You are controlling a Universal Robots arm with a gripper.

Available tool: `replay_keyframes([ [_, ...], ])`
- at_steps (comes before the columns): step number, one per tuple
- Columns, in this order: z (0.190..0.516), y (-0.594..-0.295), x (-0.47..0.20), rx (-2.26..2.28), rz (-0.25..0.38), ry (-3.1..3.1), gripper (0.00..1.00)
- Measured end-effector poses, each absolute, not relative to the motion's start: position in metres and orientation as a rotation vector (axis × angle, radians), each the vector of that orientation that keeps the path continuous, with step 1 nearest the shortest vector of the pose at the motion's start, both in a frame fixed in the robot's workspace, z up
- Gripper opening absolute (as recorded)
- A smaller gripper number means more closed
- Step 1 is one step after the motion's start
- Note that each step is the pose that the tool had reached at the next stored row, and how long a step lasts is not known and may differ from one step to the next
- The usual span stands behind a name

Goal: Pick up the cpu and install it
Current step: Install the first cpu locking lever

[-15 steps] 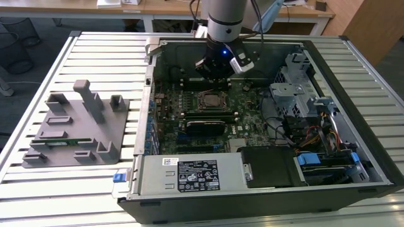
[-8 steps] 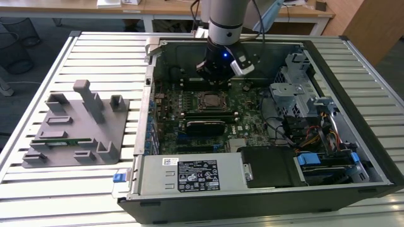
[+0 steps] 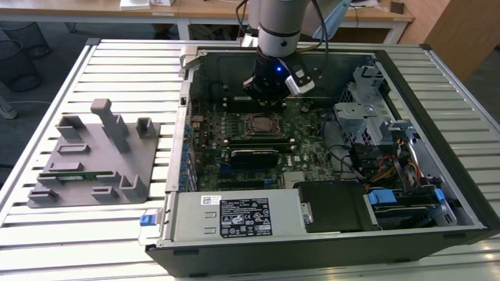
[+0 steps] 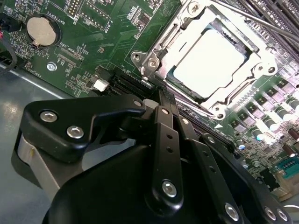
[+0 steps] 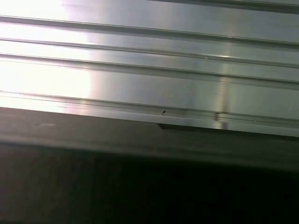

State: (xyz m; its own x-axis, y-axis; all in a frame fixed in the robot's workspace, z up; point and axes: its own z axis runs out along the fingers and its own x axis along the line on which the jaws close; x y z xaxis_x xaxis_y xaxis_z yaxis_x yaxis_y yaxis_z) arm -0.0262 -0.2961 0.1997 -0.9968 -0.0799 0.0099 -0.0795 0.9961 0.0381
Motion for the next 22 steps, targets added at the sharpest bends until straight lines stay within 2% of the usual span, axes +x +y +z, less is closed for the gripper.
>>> replay_keyframes([
  [22, 0.1961, -0.299, -0.0261, 0.125, -0.032, -3.126, 0.11],
])
